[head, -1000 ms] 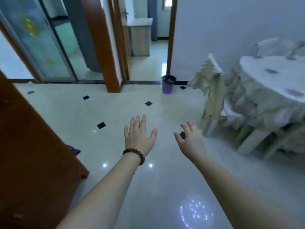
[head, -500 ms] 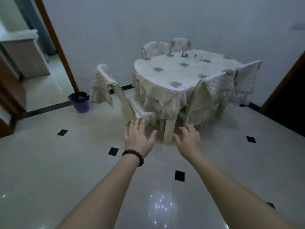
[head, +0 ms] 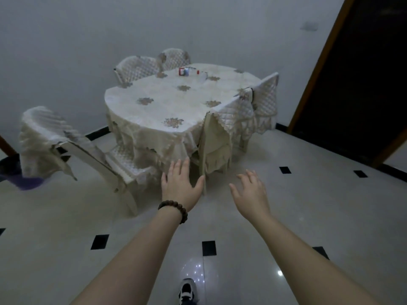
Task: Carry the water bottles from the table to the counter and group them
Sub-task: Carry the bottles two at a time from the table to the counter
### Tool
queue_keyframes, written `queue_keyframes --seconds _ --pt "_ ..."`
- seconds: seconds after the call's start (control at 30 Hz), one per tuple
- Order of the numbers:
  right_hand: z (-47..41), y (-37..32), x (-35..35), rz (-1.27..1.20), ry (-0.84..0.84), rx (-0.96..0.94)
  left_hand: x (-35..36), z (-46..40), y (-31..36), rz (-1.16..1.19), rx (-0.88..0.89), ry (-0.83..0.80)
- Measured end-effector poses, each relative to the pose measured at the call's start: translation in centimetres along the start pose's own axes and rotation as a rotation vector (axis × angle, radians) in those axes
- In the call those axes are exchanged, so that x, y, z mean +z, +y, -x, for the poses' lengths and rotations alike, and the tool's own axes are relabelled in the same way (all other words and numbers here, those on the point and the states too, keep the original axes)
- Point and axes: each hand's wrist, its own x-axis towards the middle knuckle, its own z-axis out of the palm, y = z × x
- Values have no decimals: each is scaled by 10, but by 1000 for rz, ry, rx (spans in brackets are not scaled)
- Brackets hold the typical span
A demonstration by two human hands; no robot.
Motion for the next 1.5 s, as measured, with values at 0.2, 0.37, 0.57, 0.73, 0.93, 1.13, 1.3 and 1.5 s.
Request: queue_keyframes --seconds 0.2,0.37,0.57,0.73,0.93,1.13,1.3,1.5 --pt "-114 0 15 -8 31 47 18 -123 2 -4 35 10" --pt "-210 -16 17 -42 36 81 19 -231 -3 2 47 -8" --pt "-305 -21 20 -47 42 91 30 -326 5 0 55 -16" --pt "-390 -13 29 -54 22 56 52 -398 14 -9 18 -25" --pt "-509 -3 36 -32 -17 -16 74 -491 27 -17 -56 -10" --pt "-603 -11 32 -63 -73 -54 79 -569 36 -32 -117 35" --pt "-663 -20 48 -76 -58 -104 82 -620 25 -21 -155 49" --pt "-727 -51 90 -65 -86 -108 81 -682 -12 7 -175 47"
